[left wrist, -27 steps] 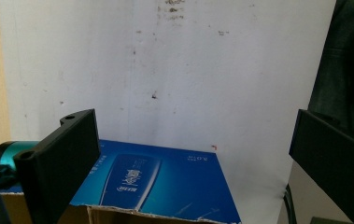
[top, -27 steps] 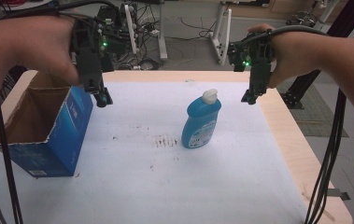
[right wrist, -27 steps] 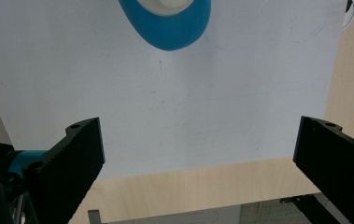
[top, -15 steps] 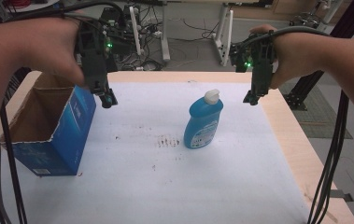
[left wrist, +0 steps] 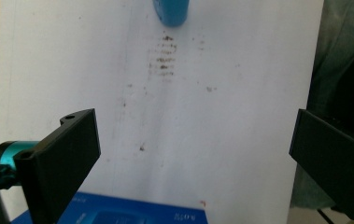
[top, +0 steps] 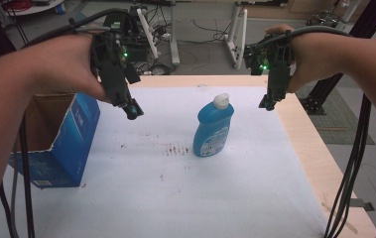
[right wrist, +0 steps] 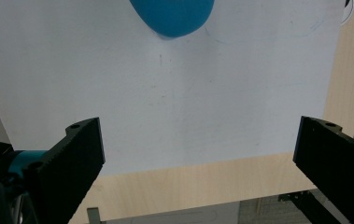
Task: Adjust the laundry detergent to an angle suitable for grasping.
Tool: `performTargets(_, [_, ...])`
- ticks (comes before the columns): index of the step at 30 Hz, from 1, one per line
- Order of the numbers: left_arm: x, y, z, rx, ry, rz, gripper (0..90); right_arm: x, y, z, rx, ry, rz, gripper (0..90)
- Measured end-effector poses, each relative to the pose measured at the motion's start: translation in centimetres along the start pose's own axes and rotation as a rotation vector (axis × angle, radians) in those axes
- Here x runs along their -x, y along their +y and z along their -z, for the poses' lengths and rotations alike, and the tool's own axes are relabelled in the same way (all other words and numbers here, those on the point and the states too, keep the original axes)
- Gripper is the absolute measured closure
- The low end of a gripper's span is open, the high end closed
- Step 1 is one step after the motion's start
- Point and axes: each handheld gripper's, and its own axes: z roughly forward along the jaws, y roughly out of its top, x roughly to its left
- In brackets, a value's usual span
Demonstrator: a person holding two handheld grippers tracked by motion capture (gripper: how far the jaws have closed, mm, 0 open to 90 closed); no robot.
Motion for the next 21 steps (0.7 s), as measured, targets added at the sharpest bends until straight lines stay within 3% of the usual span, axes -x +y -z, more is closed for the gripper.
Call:
performTargets(8, [0.3, 0.7, -1.8, 0.052, 0.028, 0.017, 1.8, -0.2, -0.7, -0.3, 0.003, 0.005, -0.014, 1.0])
performTargets(9, [0.4, 1.1, -2.8, 0.079, 0.046, 0.026, 1.8, -0.1, -1.0, -0.4, 0.004, 0.004, -0.011, 1.0])
performTargets(16, [0.5, 2.5, -4.5, 0.168, 0.036, 0.050, 1.8, -0.2, -2.0, -0.7, 0.013, 0.003, -0.024, 1.0])
performTargets(21, [0.6, 3.6, -5.9, 0.192, 0.040, 0.068, 1.8, -0.3, -2.5, -0.9, 0.016, 0.005, -0.035, 1.0])
